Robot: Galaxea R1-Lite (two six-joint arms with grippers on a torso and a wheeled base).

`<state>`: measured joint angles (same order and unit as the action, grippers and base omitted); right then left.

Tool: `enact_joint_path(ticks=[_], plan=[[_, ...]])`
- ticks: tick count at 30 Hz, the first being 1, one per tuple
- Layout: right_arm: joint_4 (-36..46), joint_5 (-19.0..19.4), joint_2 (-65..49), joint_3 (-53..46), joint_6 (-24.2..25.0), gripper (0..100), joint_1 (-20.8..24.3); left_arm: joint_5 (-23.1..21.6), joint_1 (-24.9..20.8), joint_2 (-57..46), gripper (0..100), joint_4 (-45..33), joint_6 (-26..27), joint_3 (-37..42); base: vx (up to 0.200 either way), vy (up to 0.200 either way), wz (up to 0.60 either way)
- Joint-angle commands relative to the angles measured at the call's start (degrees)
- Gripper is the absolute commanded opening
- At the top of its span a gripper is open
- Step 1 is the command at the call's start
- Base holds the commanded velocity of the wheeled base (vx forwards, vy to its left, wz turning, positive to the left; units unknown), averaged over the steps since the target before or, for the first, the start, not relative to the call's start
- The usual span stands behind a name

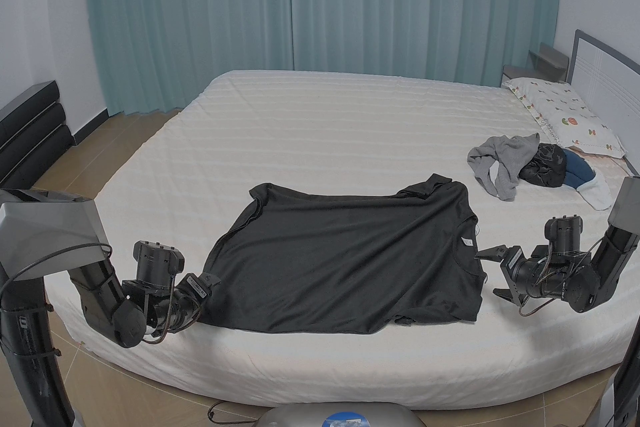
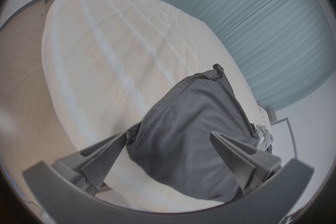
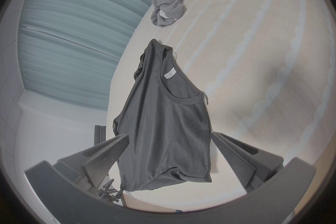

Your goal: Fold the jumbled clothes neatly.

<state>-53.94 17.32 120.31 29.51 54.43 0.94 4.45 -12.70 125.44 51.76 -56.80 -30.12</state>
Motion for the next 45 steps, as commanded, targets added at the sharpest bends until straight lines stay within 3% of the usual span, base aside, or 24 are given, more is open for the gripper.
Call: enact_joint_path(ticks=[1, 6, 7, 13, 21, 32, 33, 42, 45], plan=[[-0.37, -0.10, 0.36, -0.16, -0.11, 100, 0.12, 0.56, -0.31, 3.05, 100, -0.26, 0.63, -1.69, 0.000, 0.000, 0.00], [-2.04, -0.45, 1.24, -0.42, -0.47, 100, 0.47, 0.56, -0.22, 3.58, 100, 0.01, 1.42, -1.87, 0.000, 0.000, 0.00], [-3.36, -0.62, 1.42, -1.30, -0.55, 100, 0.82, 0.74, -0.13, 3.58, 0, 0.27, 1.60, -1.87, 0.000, 0.000, 0.00], [-6.88, -0.80, 2.91, -3.50, -0.99, 100, 3.19, 3.20, 0.75, 2.88, 0, 0.36, 1.60, -1.69, 0.000, 0.000, 0.00], [-7.14, -3.08, 8.01, -4.73, -7.06, 100, 3.72, 3.81, 0.93, -0.46, 0, 0.71, 1.51, -0.29, 0.000, 0.000, 0.00], [-11.54, -2.91, 11.35, -3.76, -7.23, 100, 4.69, 3.11, 1.28, -4.42, 0, 0.71, 1.16, 1.12, 0.000, 0.000, 0.00], [-11.54, -2.91, 11.35, -3.76, -7.23, 0, 4.69, 3.11, 1.28, -4.42, 0, 0.71, 1.16, 1.12, 0.000, 0.000, 0.00], [-13.29, -3.17, 11.00, -0.07, -7.23, 0, 4.77, 3.11, 2.86, -4.86, 0, 0.71, 0.90, -0.02, 0.000, 0.000, 0.00], [-12.33, -5.98, 10.03, 4.24, -7.76, 0, 3.90, 3.64, 2.95, -4.86, 0, 0.80, 0.90, -1.25, 0.000, 0.000, 0.00]])
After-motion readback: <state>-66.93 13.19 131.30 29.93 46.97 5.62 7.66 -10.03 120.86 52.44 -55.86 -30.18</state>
